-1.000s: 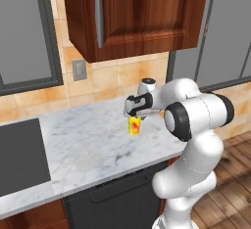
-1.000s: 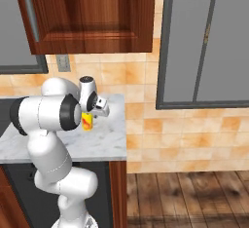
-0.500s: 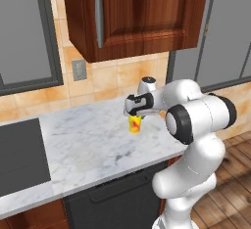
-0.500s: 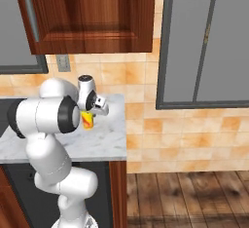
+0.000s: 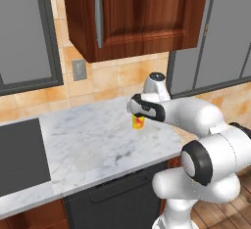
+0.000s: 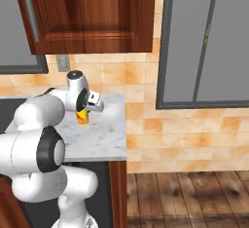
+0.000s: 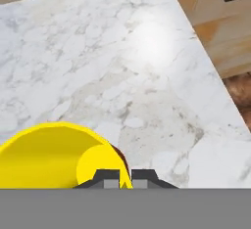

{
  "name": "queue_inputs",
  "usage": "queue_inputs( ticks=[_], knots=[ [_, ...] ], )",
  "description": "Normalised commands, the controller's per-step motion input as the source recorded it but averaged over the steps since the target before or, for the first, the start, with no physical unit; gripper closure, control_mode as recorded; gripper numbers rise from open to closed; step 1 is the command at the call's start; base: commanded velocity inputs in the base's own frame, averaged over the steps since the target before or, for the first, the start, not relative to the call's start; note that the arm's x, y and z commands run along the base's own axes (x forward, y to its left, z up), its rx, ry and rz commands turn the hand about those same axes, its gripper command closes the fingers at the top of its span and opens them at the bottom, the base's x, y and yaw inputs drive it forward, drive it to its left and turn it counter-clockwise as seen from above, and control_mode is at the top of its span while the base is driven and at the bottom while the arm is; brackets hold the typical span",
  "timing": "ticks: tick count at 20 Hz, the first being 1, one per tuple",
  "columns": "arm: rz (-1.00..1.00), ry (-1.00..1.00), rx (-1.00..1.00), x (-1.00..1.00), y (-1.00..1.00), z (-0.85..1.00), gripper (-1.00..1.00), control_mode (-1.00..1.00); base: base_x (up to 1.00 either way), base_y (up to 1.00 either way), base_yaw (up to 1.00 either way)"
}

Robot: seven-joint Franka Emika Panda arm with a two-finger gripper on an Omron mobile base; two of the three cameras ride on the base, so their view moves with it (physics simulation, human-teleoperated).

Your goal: Place the pitcher and cup on the dining counter for serving.

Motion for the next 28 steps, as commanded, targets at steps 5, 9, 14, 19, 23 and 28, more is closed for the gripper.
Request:
queue_inputs(
  ticks=[5, 9, 14, 19, 23, 28],
  knots=[
    [0.0, -0.19, 0.0, -0.82, 0.0, 0.79, 1.0, -1.0, 0.0, 0.0, 0.0],
    [0.0, -0.18, 0.0, -0.73, 0.0, 0.75, 1.0, -1.0, 0.0, 0.0, 0.0],
    [0.11, -0.22, 0.0, -0.89, 0.0, 0.6, 1.0, -1.0, 0.0, 0.0, 0.0],
    [0.06, -0.05, 0.0, -0.2, 0.0, 0.08, 1.0, 1.0, -0.8, 0.0, 0.45],
    [0.0, 0.0, 0.0, 0.0, 0.0, 0.0, 1.0, 1.0, -0.77, 0.0, 0.8],
    [0.0, 0.0, 0.0, 0.0, 0.0, 0.0, 1.0, 1.0, -0.41, 0.25, 0.86]
  ],
)
